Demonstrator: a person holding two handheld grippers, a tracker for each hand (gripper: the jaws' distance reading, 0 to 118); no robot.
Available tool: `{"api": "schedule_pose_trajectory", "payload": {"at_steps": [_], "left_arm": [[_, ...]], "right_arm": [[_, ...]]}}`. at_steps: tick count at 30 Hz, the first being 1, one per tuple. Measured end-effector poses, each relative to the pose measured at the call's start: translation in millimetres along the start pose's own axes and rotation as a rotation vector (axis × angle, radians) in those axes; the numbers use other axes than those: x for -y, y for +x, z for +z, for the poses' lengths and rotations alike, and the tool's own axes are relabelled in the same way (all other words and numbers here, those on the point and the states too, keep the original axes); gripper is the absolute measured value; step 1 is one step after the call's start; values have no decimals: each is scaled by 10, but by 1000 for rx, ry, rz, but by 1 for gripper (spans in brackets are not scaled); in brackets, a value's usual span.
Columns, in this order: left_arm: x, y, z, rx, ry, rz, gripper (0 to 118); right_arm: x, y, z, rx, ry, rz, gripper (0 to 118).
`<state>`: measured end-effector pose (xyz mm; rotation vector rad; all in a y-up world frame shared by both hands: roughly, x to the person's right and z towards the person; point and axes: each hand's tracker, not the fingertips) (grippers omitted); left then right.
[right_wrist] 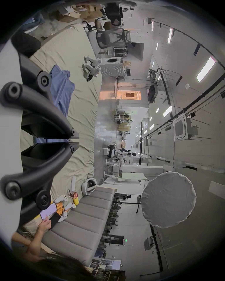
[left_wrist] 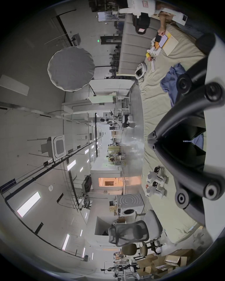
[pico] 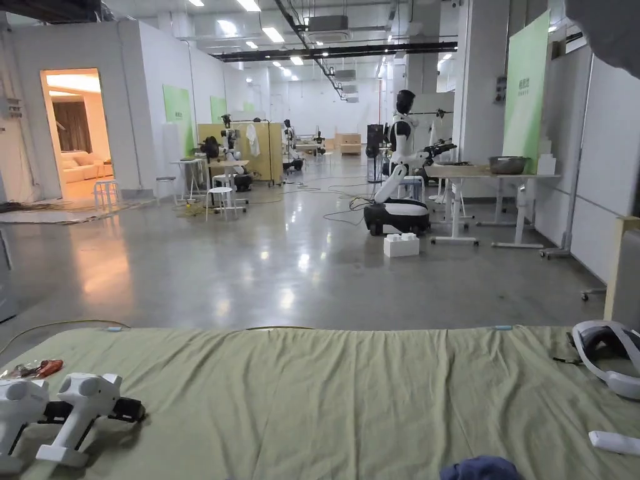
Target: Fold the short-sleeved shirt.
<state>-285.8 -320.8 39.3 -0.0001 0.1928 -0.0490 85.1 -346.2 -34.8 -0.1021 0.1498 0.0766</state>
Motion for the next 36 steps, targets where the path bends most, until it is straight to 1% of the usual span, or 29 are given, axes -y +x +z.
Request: {"api": "schedule_pose_trajectory", "payload": {"at_steps": [7,8,10,11,14,15,16,17,18,19,20,21,23,27,29,31,34,35,36], "left_arm": [[-11,73,46,17,-15,-1,1],[-18,58,30,26,-24,10,1],[-5,24,-1,36,-37,38,1],[5,0,-50,52,-69,53,1],[175,-102,-250,115,-148,106,1],[271,-150,-365,129,-191,145,5],[374,-197,-478,133,-222,188,15],[503,-270,-631,153,-284,245,34],[630,-321,-779,188,-361,301,70],[773,-375,-934,194,-424,346,80],[943,-423,-1095,194,-484,380,80],[1102,-465,-1232,170,-497,413,80],[1418,-554,-1543,132,-582,434,80],[1918,-536,-2090,47,-694,364,80],[2152,-548,-2325,65,-726,369,80],[2367,-532,-2521,37,-797,390,80],[2690,-490,-2773,7,-879,353,80],[2778,-478,-2831,14,-902,347,78],[2845,-458,-2872,20,-911,340,74]], "right_arm": [[-39,66,-77,-27,-23,-39,5],[-29,67,-69,-29,-15,-49,5],[-38,84,-38,-62,-6,-72,5],[-50,65,6,-54,13,-80,5],[-33,77,-64,-55,-20,-70,5],[16,92,-71,-54,-27,-74,5],[42,114,-91,-62,-56,-93,5],[77,145,-106,-78,-80,-121,5],[133,175,-108,-77,-83,-141,5],[185,207,-114,-75,-96,-153,5],[224,232,-122,-74,-115,-157,5],[266,256,-128,-65,-127,-155,5],[350,303,-143,-63,-171,-155,5],[492,390,-217,-39,-249,-177,5],[559,444,-256,-36,-280,-208,5],[618,484,-299,-36,-318,-230,5],[702,519,-343,-9,-363,-216,5],[718,520,-346,-7,-377,-209,5],[736,528,-347,-1,-387,-203,5]]}}
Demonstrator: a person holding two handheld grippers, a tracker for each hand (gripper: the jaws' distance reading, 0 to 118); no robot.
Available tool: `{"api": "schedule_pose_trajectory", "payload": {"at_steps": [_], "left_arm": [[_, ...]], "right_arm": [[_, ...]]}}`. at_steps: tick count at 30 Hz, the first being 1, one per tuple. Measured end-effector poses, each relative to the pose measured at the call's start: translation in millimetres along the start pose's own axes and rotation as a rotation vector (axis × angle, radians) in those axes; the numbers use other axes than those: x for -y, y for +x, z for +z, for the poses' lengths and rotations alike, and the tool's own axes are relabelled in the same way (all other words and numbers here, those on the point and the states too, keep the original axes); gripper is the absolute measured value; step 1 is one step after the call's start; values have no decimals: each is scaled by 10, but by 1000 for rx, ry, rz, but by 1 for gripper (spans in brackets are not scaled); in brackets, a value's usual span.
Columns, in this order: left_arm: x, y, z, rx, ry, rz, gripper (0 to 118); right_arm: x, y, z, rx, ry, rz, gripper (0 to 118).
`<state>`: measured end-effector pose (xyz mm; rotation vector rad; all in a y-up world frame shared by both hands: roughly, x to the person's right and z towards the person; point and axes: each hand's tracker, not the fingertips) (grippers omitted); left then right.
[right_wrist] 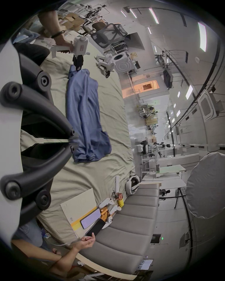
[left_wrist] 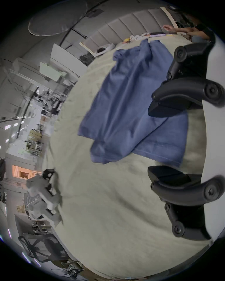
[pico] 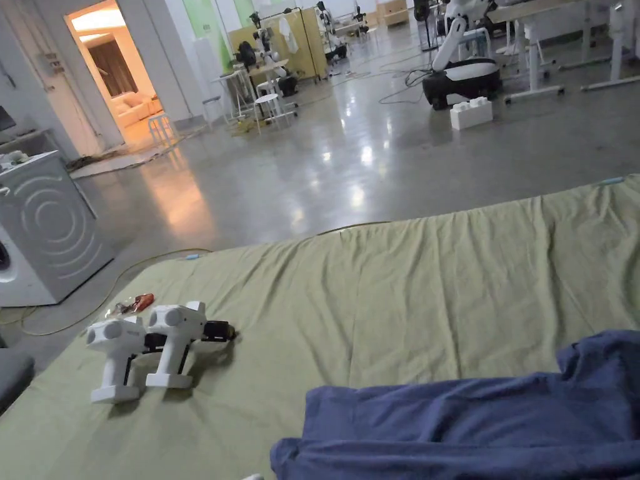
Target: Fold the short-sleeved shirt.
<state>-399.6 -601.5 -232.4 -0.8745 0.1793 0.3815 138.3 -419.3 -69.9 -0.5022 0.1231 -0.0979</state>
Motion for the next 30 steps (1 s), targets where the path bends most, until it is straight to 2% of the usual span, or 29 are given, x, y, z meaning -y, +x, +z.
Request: {"api": "schedule_pose_trajectory", "payload": {"at_steps": [3,4,6,7,10,11,12,13,14,15,16,18,19,21,24,25,26,28,29,30], "left_arm": [[74,125,-58,-72,-2,-69,65],[84,190,-40,-97,7,-106,54],[124,342,-23,-162,11,-201,15],[129,384,-46,-121,-5,-220,13],[146,515,-206,-207,-55,-297,12],[152,531,-251,-214,-65,-292,12],[146,537,-266,-215,-72,-302,12],[138,546,-259,-217,-76,-313,12],[120,523,-286,-218,-87,-332,12],[119,520,-281,-215,-99,-366,12],[107,518,-280,-207,-110,-372,12],[34,475,-269,-185,-130,-304,12],[6,442,-269,-170,-138,-276,12],[-4,402,-260,-158,-137,-267,12],[34,421,-258,-158,-127,-296,12],[47,426,-258,-161,-122,-300,12],[51,438,-241,-162,-118,-298,12],[76,416,-232,-159,-102,-286,12],[91,409,-226,-157,-92,-277,12],[105,399,-236,-156,-84,-277,12]], "right_arm": [[46,41,-40,9,-30,-7,5],[62,50,-64,12,-39,-12,5],[85,60,-140,12,-64,-19,5],[94,59,-177,8,-74,-19,5],[132,97,-443,-14,-100,-26,5],[147,147,-599,-47,-129,-54,6],[166,224,-821,-82,-167,-74,14],[197,296,-1030,-108,-180,-99,27],[220,365,-1261,-108,-194,-127,41],[205,404,-1499,-83,-233,-152,61],[204,449,-1665,-87,-241,-183,71],[209,558,-2026,-157,-256,-237,79],[256,688,-2229,-160,-280,-269,82],[267,697,-2530,-53,-350,-257,83],[363,702,-2868,66,-415,-196,84],[386,690,-2974,81,-475,-188,85],[401,674,-3032,91,-511,-213,85],[422,645,-3045,98,-463,-191,85],[405,612,-3039,114,-463,-176,80],[402,593,-3027,105,-448,-166,61]]}}
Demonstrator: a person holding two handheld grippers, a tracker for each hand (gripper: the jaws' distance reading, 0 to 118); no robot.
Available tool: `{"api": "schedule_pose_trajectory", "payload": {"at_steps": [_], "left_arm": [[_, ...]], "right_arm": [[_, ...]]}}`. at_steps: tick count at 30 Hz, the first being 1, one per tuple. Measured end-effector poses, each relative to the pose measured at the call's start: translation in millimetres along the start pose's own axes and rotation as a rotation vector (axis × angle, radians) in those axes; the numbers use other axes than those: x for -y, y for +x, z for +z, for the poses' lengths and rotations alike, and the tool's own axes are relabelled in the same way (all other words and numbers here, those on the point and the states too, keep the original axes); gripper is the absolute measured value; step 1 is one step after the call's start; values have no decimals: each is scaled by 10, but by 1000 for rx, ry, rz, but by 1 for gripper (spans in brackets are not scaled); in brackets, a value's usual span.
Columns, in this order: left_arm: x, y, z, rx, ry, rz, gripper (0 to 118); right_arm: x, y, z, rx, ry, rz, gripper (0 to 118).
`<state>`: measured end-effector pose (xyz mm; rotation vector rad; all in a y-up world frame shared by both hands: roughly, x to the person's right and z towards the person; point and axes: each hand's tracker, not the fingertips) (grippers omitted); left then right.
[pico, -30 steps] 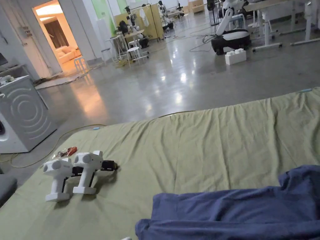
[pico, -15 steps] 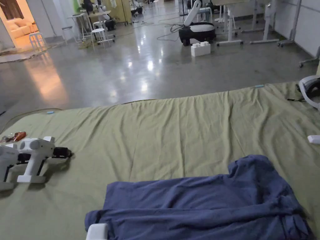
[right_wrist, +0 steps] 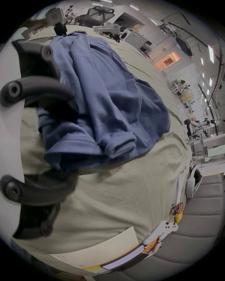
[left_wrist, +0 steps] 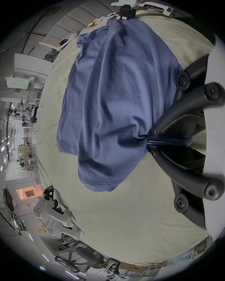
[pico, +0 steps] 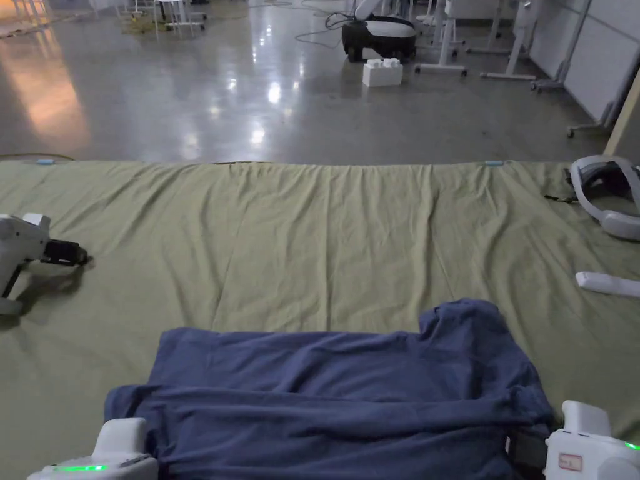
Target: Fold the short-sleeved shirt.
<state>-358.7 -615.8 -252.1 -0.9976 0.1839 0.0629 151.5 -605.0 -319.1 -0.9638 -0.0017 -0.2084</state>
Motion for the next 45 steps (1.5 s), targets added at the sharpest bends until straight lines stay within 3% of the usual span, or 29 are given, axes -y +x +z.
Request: {"api": "schedule_pose_trajectory", "payload": {"at_steps": [2,3,7,10,15,19,25,30,31,32,33,34,35,39,40,43,45], "left_arm": [[20,-4,11,2,13,0,12],[12,-18,17,5,14,1,11],[24,-172,301,49,111,88,9],[54,-302,672,85,152,151,9],[260,-352,1210,94,171,55,9],[641,-439,1540,103,160,32,9],[1145,-534,1702,121,105,88,9],[1286,-597,1546,164,116,114,12],[1283,-611,1507,172,91,152,23],[1284,-653,1470,182,90,171,49],[1296,-681,1472,201,106,181,91],[1305,-698,1523,214,134,203,97],[1302,-706,1611,208,170,214,97],[1227,-681,2265,130,452,129,97],[1196,-662,2474,98,532,97,97],[1053,-531,3088,24,742,3,97],[1002,-399,3440,-27,867,-47,96]], "right_arm": [[19,-67,-14,85,29,86,22],[27,-56,-26,85,41,105,15],[23,5,92,39,47,22,13],[96,37,294,38,53,21,13],[362,129,618,38,83,-14,13],[750,216,1058,51,85,4,13],[1305,207,1704,46,68,-17,13],[1419,204,1643,58,51,4,13],[1399,201,1602,71,42,0,15],[1382,218,1558,74,23,-11,26],[1345,241,1523,79,2,-33,63],[1334,265,1509,74,-26,-49,88],[1337,297,1538,57,-23,-58,95],[1214,341,1945,32,114,-68,94],[1157,310,2110,25,172,-27,94],[1062,23,2688,79,416,212,94],[1017,-168,3048,81,565,313,94]]}}
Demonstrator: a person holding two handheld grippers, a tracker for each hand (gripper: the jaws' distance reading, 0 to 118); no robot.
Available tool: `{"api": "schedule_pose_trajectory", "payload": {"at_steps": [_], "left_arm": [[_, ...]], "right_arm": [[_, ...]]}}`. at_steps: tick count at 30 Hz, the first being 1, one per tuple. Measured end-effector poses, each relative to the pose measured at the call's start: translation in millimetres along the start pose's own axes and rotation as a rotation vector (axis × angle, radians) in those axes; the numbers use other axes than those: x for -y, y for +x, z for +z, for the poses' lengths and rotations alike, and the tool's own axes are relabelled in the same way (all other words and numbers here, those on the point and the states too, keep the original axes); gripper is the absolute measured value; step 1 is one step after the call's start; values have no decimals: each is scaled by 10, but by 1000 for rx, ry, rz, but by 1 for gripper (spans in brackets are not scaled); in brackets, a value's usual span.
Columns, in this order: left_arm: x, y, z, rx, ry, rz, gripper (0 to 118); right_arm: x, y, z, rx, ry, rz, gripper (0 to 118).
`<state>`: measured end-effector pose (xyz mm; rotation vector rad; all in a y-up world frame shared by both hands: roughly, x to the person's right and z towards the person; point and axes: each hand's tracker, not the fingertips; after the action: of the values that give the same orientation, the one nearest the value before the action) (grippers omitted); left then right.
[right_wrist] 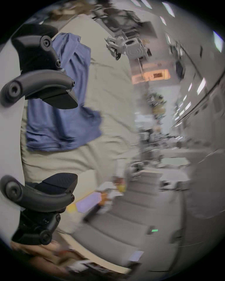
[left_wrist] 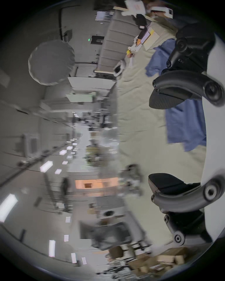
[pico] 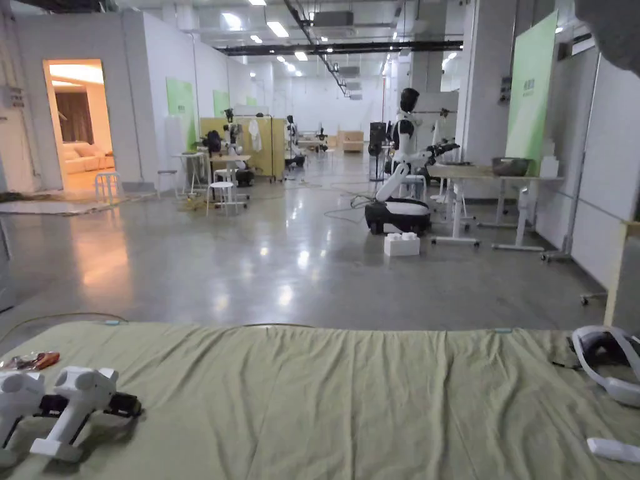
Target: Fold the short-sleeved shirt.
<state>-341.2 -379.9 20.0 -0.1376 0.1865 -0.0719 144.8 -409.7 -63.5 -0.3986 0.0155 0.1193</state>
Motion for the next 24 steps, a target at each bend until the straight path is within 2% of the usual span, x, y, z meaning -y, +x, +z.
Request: {"api": "schedule_pose_trajectory", "payload": {"at_steps": [3,5,7,10,11,12,13,14,15,16,17,19,24], "left_arm": [[-335,193,224,0,125,-33,97],[-482,305,325,37,163,-31,97],[-576,413,365,34,172,-21,97],[-653,489,433,68,213,9,96],[-672,504,440,68,214,9,96],[-693,536,448,67,216,7,94],[-709,559,459,57,219,1,87],[-727,570,463,59,213,-9,72],[-732,574,455,64,209,-18,39],[-739,586,450,63,206,-13,6],[-735,587,456,58,228,7,1],[-752,591,392,111,189,5,1],[-734,614,416,90,179,-2,1]], "right_arm": [[-354,-163,349,-21,161,34,94],[-516,-234,511,-22,236,8,94],[-626,-279,651,-86,294,-33,93],[-693,-324,717,-168,335,-48,90],[-682,-343,738,-188,359,-43,81],[-691,-360,718,-185,351,-28,60],[-699,-401,719,-176,342,-13,41],[-694,-435,707,-166,334,7,25],[-673,-448,702,-159,339,20,18],[-659,-420,671,-171,333,25,18],[-648,-425,663,-176,330,23,15],[-649,-438,643,-177,311,24,9],[-656,-436,603,-162,296,-4,4]]}}
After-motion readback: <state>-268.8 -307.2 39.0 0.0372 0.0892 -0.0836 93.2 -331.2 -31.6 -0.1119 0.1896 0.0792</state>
